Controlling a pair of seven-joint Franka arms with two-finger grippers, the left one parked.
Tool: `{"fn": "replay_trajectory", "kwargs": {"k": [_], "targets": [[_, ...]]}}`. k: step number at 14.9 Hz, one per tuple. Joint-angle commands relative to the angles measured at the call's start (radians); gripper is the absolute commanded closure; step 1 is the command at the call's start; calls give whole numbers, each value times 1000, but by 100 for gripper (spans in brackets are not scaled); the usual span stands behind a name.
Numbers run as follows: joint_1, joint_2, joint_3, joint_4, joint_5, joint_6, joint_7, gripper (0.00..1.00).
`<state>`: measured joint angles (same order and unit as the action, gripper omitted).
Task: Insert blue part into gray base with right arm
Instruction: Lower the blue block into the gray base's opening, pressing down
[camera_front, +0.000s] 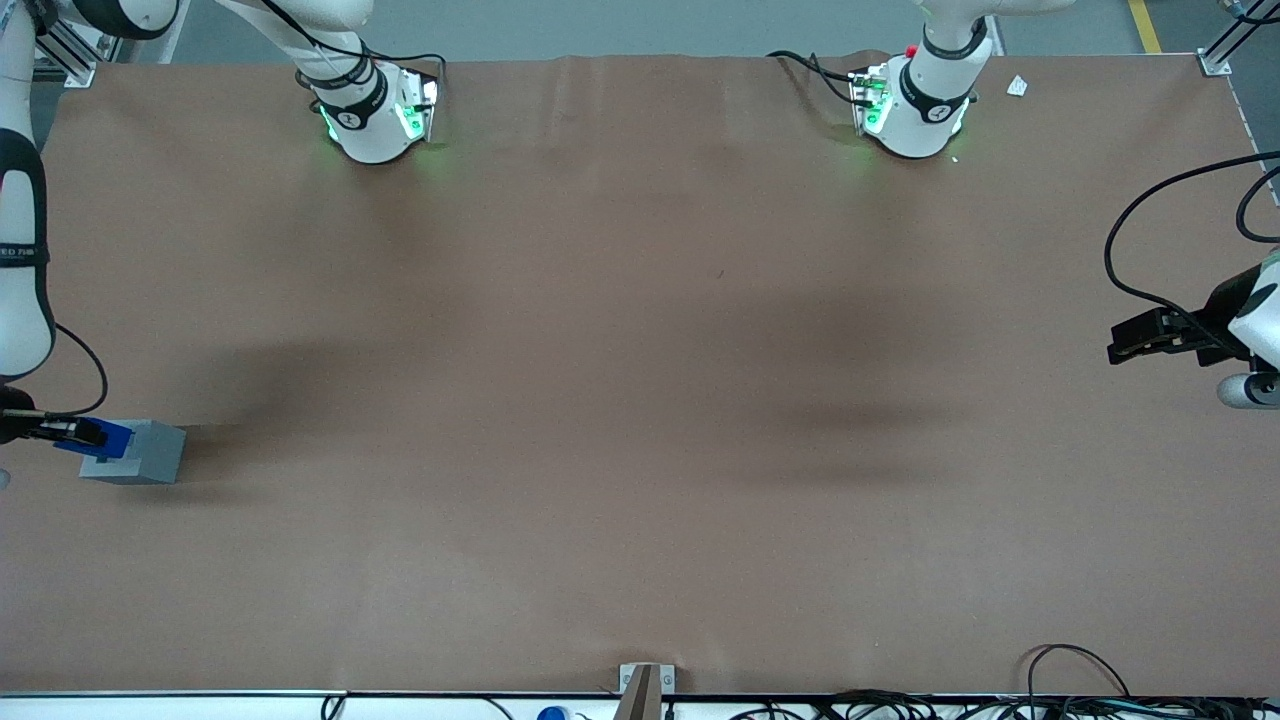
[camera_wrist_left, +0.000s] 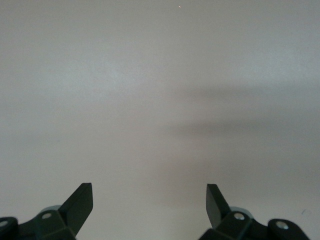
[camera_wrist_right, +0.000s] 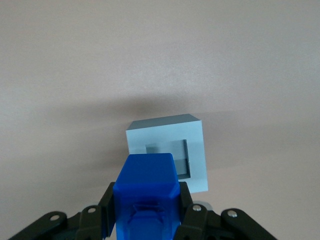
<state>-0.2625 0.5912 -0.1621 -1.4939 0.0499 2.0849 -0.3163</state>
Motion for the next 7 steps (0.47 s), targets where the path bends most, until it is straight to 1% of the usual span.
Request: {"fn": "replay_trajectory", "kwargs": {"k": [1, 7], "targets": [[-21, 9, 16, 30, 44, -17, -36, 80], [-40, 29, 16, 34, 47, -11, -102, 80]]}}
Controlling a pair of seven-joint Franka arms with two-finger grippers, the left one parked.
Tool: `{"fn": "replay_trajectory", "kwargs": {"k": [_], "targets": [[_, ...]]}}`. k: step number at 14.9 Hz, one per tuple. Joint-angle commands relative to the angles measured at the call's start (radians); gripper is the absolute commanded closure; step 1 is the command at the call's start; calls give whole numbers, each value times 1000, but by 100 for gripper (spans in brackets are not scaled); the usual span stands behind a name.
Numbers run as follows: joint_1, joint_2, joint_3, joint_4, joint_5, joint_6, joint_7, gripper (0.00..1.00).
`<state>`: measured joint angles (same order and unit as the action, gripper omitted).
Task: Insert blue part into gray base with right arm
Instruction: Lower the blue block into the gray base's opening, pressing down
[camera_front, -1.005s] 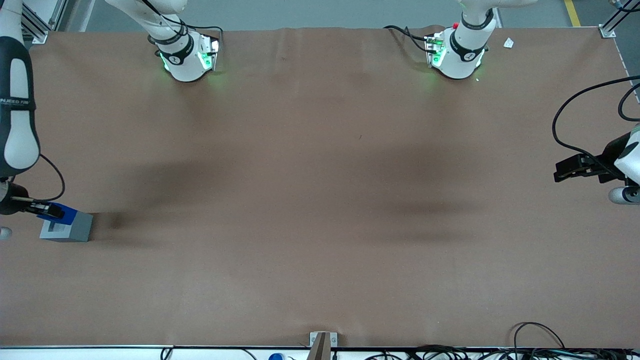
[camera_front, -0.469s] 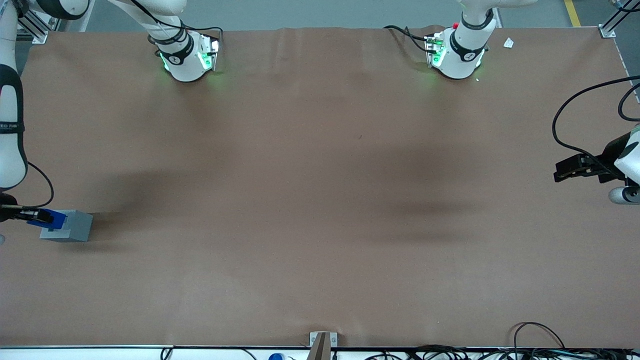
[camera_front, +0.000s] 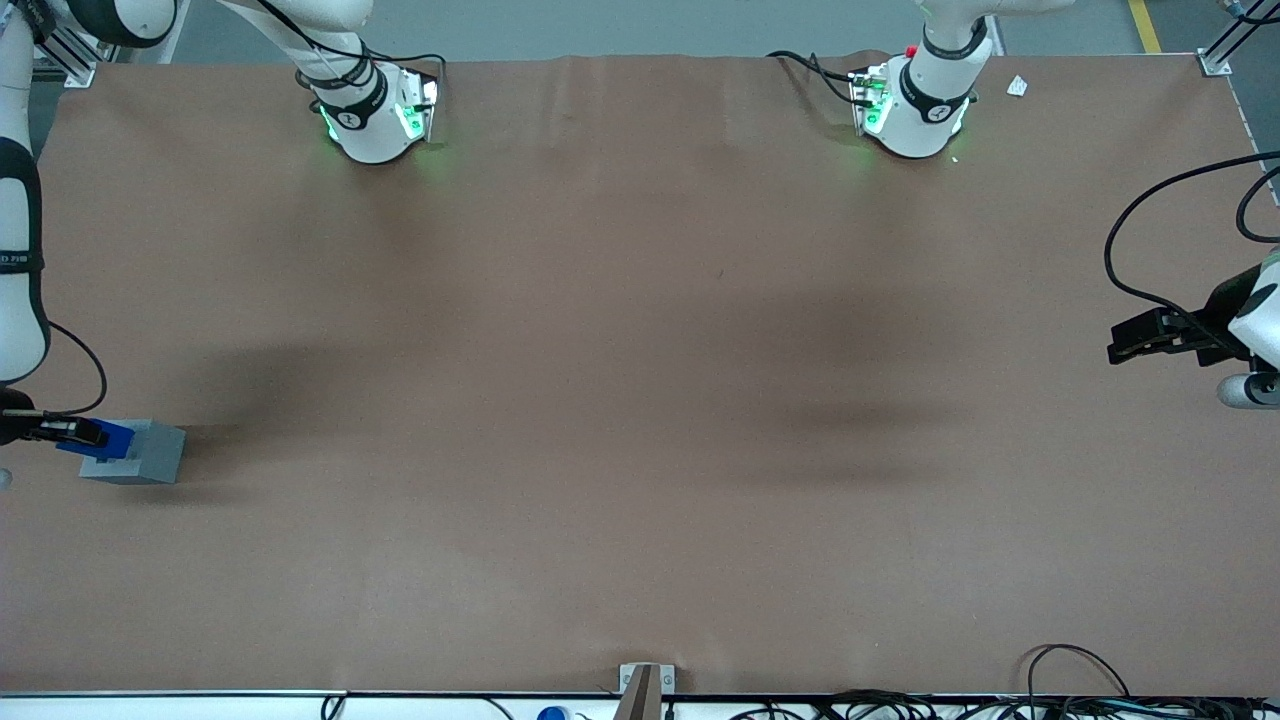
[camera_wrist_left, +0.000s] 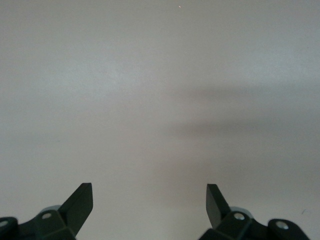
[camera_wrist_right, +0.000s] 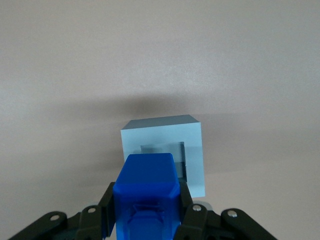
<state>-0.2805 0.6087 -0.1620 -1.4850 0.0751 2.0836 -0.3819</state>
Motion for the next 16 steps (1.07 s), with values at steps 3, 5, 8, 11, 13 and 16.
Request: {"fn": "replay_trajectory", "kwargs": {"k": [3, 5, 8, 11, 13, 16], "targets": [[-34, 20, 16, 25, 23, -7, -55, 80], [-34, 23, 16, 28, 22, -5, -55, 80], [-34, 37, 16, 49, 22, -7, -55, 80], [-34, 46, 16, 58, 22, -4, -60, 80], [-34, 59, 16, 68, 22, -4, -60, 80], [-34, 68, 16, 72, 22, 7, -60, 80]]}}
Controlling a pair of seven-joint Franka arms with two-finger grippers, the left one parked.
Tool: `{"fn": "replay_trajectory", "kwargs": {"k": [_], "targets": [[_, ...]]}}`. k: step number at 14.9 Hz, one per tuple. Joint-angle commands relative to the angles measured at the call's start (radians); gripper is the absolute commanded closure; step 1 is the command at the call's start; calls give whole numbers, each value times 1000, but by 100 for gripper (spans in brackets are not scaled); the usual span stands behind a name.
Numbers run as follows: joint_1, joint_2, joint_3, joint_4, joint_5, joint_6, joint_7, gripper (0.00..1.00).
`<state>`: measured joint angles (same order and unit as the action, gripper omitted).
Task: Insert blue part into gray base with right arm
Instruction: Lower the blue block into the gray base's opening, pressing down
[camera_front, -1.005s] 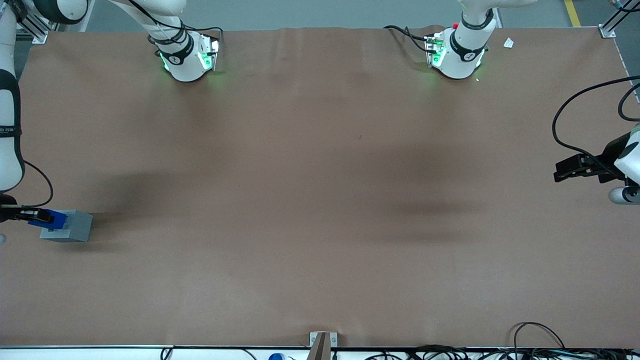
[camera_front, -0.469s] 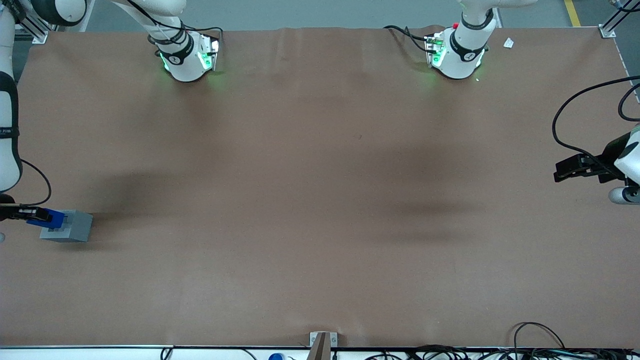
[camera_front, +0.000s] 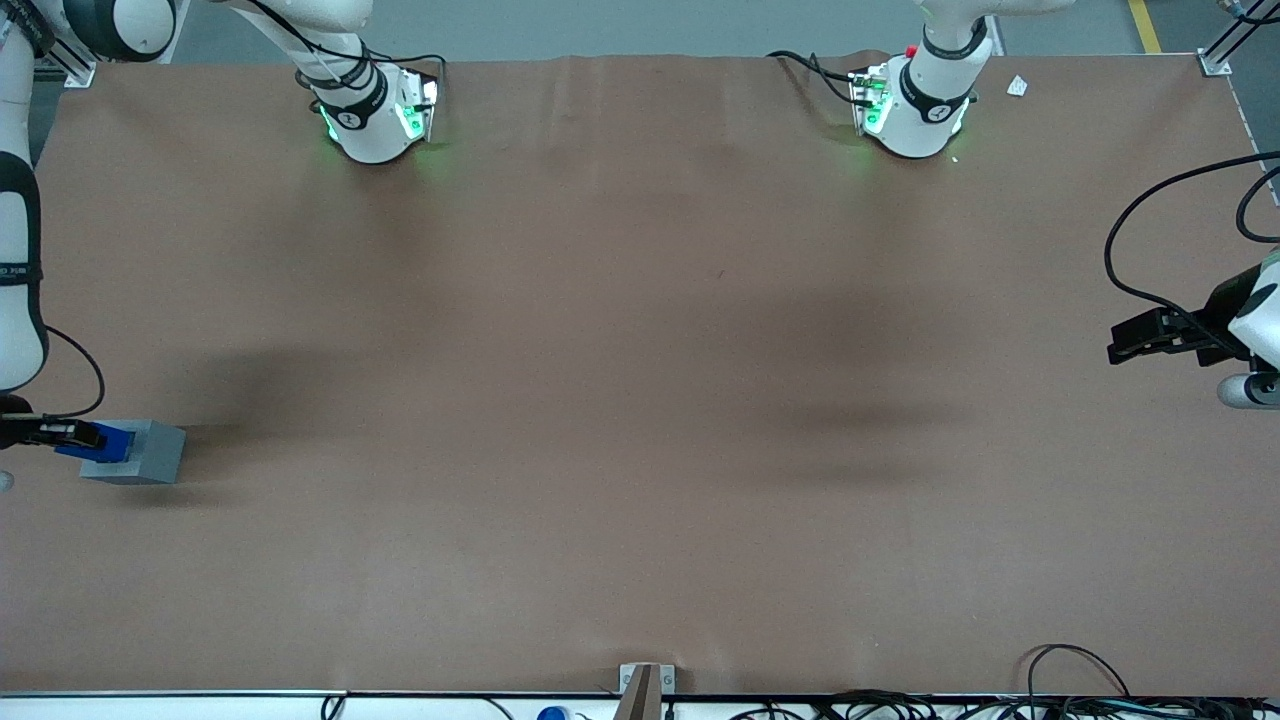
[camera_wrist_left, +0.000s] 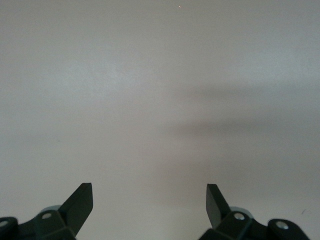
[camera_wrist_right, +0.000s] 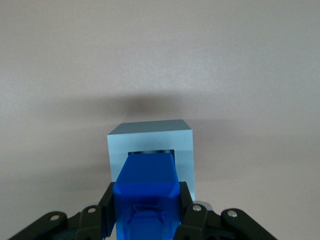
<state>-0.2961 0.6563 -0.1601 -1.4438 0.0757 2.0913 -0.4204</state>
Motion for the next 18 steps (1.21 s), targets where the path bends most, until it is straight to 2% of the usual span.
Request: {"fn": "replay_trajectory", "kwargs": {"k": [1, 14, 18], "targets": [[-20, 20, 14, 31, 21, -1, -21, 80], [-18, 40, 17, 29, 22, 7, -23, 80], [-23, 40, 17, 29, 22, 4, -72, 80]]}}
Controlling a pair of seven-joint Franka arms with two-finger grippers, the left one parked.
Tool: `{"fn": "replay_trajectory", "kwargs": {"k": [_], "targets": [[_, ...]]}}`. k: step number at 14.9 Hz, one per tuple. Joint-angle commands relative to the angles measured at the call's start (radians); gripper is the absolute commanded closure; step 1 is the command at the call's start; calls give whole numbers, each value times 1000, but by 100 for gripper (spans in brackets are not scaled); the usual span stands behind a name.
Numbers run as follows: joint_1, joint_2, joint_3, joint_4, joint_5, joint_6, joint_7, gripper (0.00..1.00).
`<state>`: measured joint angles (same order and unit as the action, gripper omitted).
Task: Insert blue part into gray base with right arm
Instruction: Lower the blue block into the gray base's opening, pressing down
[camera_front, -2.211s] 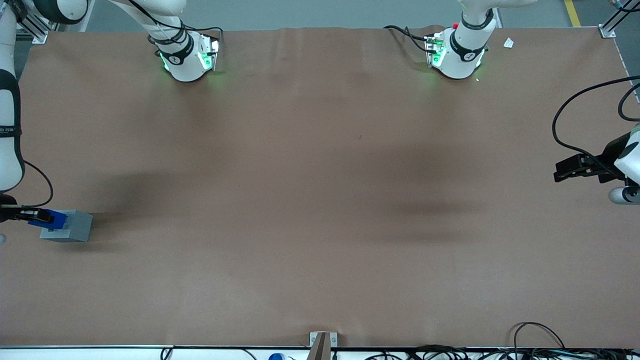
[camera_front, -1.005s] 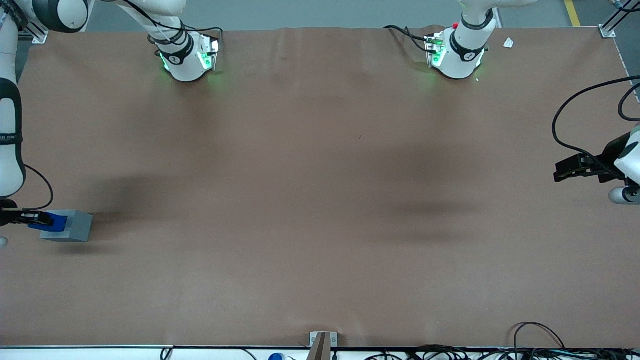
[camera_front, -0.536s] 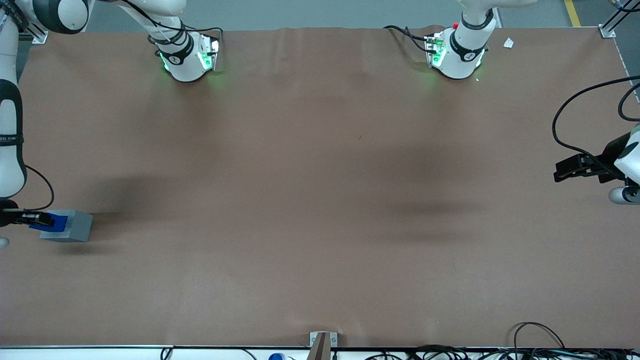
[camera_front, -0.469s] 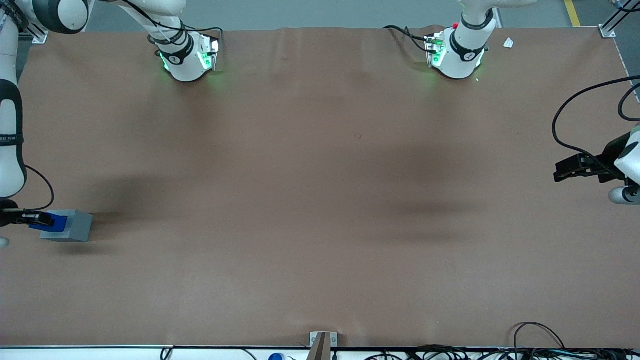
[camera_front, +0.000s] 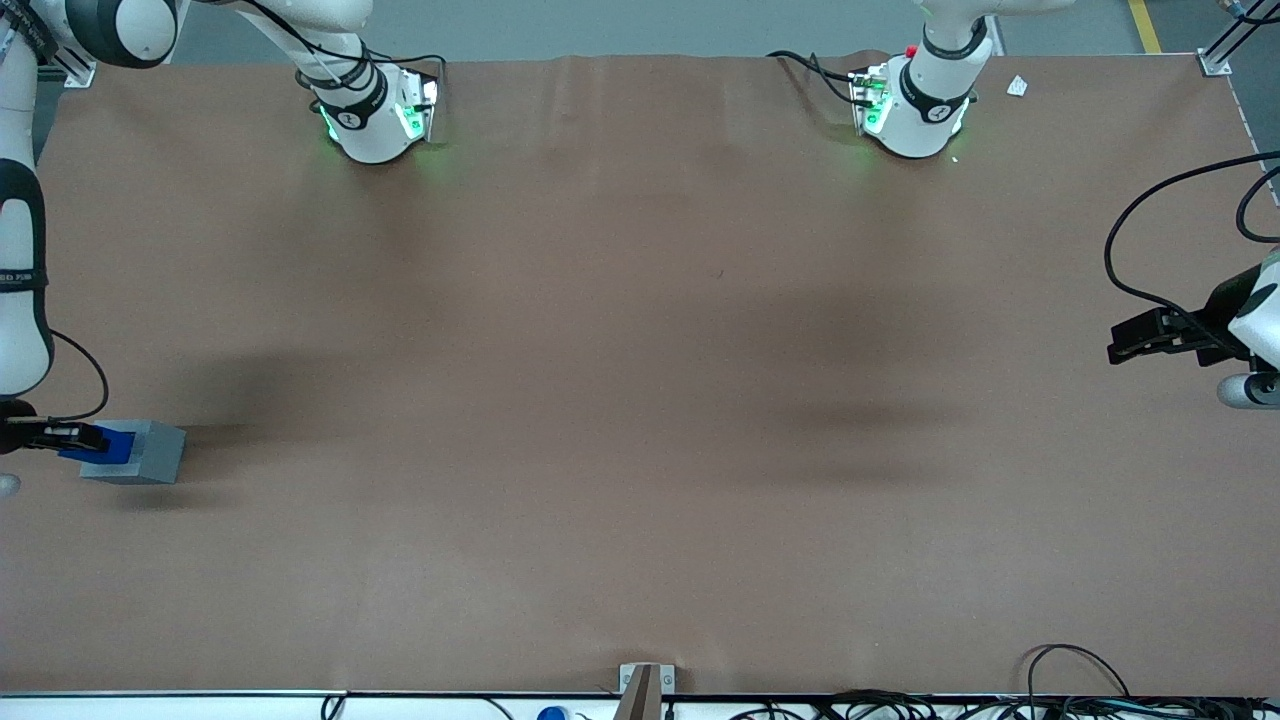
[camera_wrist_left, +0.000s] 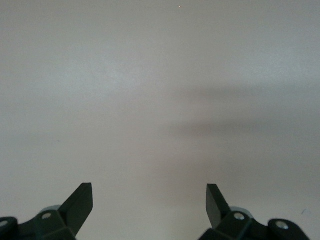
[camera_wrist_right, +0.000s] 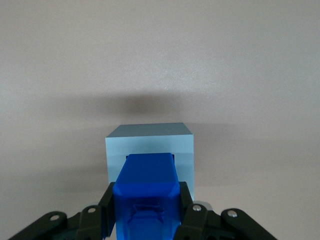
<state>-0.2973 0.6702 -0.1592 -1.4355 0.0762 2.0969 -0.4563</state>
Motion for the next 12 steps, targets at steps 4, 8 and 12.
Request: {"fn": "replay_trajectory", "kwargs": {"k": [4, 8, 12], "targets": [[-22, 25, 15, 21, 22, -6, -36, 80], [-20, 23, 15, 21, 24, -8, -32, 80], [-20, 22, 17, 21, 24, -14, -30, 80]]}}
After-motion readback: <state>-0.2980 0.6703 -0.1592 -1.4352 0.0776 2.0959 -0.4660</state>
